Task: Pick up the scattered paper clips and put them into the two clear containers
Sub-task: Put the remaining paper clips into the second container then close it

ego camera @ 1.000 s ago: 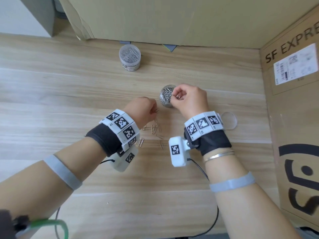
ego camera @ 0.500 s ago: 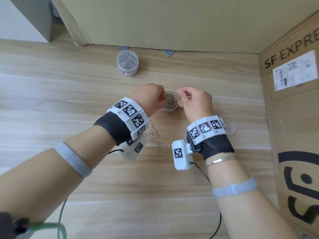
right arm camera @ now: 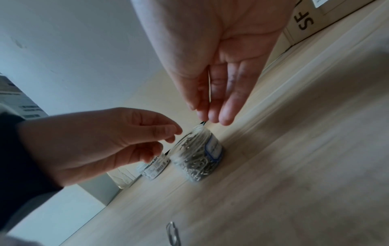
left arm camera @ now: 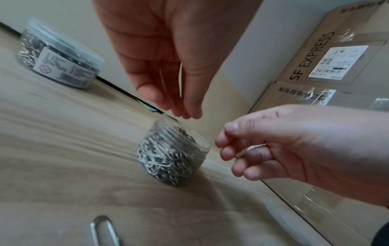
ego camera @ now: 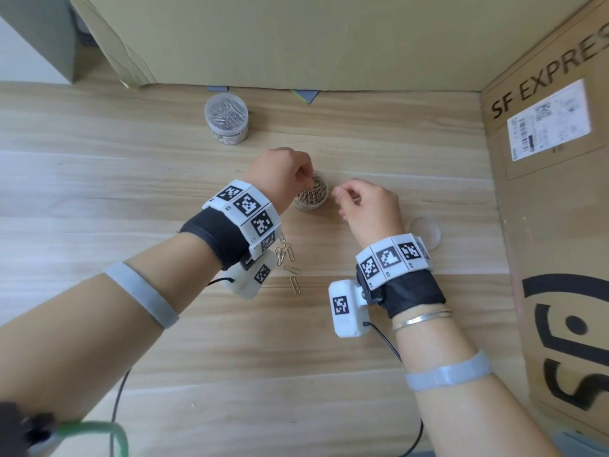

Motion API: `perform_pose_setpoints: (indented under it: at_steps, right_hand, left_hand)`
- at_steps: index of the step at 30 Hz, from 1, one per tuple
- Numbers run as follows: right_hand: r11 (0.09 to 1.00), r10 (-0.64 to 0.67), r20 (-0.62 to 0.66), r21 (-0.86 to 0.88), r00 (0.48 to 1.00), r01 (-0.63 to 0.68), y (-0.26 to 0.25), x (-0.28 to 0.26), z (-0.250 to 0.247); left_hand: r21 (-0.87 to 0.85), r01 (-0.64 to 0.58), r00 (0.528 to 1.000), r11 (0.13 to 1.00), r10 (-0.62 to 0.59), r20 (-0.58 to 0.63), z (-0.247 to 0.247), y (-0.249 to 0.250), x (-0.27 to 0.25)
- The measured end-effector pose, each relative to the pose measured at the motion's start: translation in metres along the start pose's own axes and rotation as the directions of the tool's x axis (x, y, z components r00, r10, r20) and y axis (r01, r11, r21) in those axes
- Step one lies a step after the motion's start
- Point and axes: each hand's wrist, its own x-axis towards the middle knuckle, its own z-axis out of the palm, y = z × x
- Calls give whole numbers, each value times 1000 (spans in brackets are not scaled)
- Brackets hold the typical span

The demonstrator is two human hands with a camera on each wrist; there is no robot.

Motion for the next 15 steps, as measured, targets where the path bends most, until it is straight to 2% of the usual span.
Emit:
perform_pose_setpoints:
  at_steps: [3, 6, 10, 15]
  right_hand:
    - [999, -41, 135, -28, 990, 46, -5, -9, 8]
    - [993, -72, 247, -72, 966, 93, -9, -19, 23]
    - [974, -129, 304, -141, 944, 179, -13, -29, 44]
    - [967, -144, 324, -154, 935, 202, -14, -42, 56]
  left_hand:
    - [-9, 12, 998, 1000, -12, -60, -2, -9, -10]
    - [49, 36, 999, 998, -37, 31, -2, -21, -23]
    - [96, 30, 977, 995, -50, 207, 4, -35, -43]
    - [79, 33, 974, 996, -49, 220, 15, -47, -68]
